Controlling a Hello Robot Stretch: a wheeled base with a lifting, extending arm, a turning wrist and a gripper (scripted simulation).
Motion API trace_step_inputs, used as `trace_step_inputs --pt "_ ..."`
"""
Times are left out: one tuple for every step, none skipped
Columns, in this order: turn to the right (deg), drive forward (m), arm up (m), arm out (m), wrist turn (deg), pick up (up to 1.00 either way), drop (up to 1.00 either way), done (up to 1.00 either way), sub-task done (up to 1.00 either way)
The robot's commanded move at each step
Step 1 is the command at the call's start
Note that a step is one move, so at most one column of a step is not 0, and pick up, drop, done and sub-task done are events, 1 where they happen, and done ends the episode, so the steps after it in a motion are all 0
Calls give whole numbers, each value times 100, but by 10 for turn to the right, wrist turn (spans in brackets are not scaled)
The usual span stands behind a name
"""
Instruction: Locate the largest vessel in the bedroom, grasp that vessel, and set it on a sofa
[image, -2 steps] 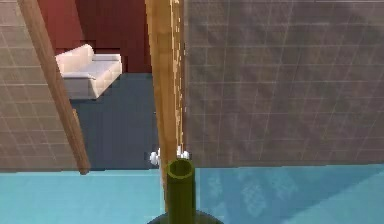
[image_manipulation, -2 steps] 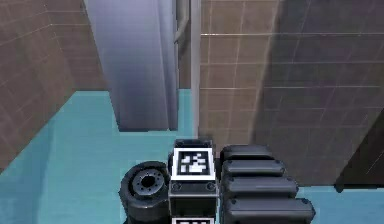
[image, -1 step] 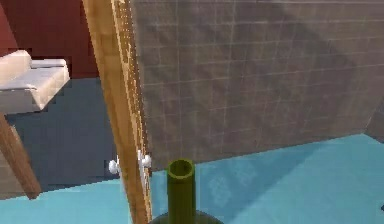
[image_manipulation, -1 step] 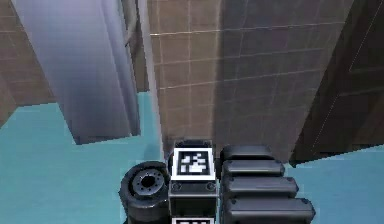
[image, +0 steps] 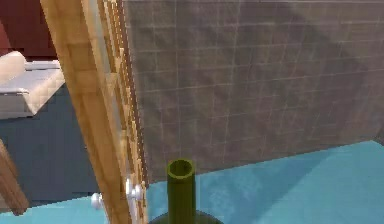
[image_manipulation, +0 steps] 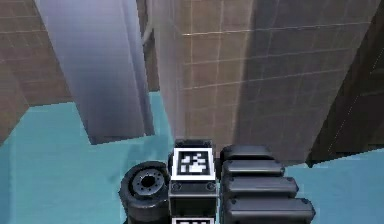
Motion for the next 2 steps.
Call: trace_step_inputs --pt "-450 0 0 0 0 0 0 0 0" --pt "-300 0 0 0 0 0 0 0 0"
